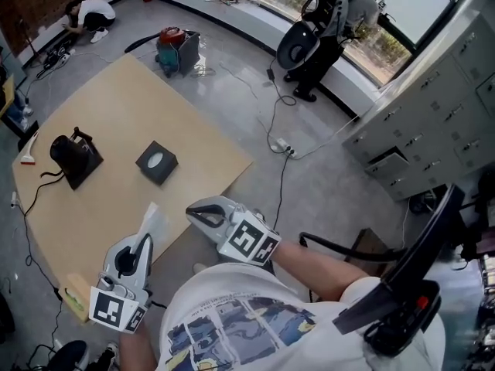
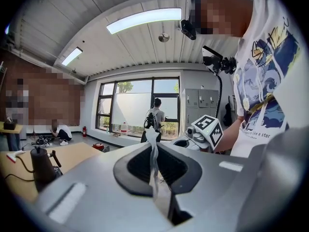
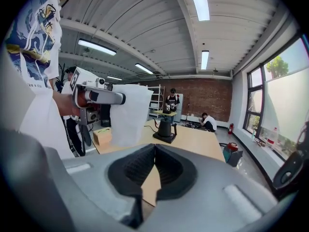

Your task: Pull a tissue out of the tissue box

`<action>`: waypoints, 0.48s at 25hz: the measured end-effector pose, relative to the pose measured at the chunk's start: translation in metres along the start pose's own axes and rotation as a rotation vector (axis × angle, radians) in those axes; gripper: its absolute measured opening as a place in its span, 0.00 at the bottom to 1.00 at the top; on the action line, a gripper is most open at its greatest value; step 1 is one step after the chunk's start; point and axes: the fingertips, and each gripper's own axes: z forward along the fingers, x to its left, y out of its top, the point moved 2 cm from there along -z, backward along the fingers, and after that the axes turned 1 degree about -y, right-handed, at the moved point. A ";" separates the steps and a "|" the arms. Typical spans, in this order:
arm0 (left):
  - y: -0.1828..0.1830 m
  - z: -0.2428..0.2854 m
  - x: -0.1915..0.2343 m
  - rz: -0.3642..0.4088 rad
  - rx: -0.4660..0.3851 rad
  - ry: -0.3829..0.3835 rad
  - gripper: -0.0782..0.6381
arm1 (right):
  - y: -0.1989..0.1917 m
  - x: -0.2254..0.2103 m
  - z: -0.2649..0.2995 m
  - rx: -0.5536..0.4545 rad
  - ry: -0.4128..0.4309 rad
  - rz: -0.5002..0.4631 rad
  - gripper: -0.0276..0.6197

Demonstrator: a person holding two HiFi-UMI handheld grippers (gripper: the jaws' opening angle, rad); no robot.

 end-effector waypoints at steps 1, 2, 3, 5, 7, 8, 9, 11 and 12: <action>-0.001 -0.003 0.000 0.003 -0.001 -0.001 0.12 | 0.001 0.002 0.000 0.000 -0.004 -0.006 0.05; -0.001 -0.005 0.000 0.005 -0.002 -0.003 0.12 | 0.002 0.004 0.001 -0.002 -0.006 -0.010 0.05; -0.001 -0.007 0.000 0.006 -0.003 -0.006 0.12 | 0.003 0.006 0.002 -0.006 -0.008 -0.012 0.05; -0.002 -0.011 0.001 0.007 -0.006 -0.012 0.12 | 0.005 0.010 0.003 -0.005 -0.014 -0.017 0.05; -0.001 -0.014 0.003 0.010 -0.011 -0.017 0.12 | 0.005 0.011 0.004 0.001 -0.022 -0.025 0.05; -0.001 -0.016 0.003 0.013 -0.012 -0.019 0.12 | 0.006 0.013 0.005 0.002 -0.026 -0.027 0.05; -0.001 -0.017 0.003 0.017 -0.013 -0.022 0.12 | 0.007 0.014 0.006 -0.001 -0.028 -0.027 0.05; -0.002 -0.020 0.004 0.021 -0.011 -0.029 0.12 | 0.010 0.018 0.008 -0.012 -0.031 -0.024 0.05; -0.003 -0.022 0.004 0.022 -0.011 -0.032 0.12 | 0.010 0.020 0.009 -0.012 -0.034 -0.023 0.05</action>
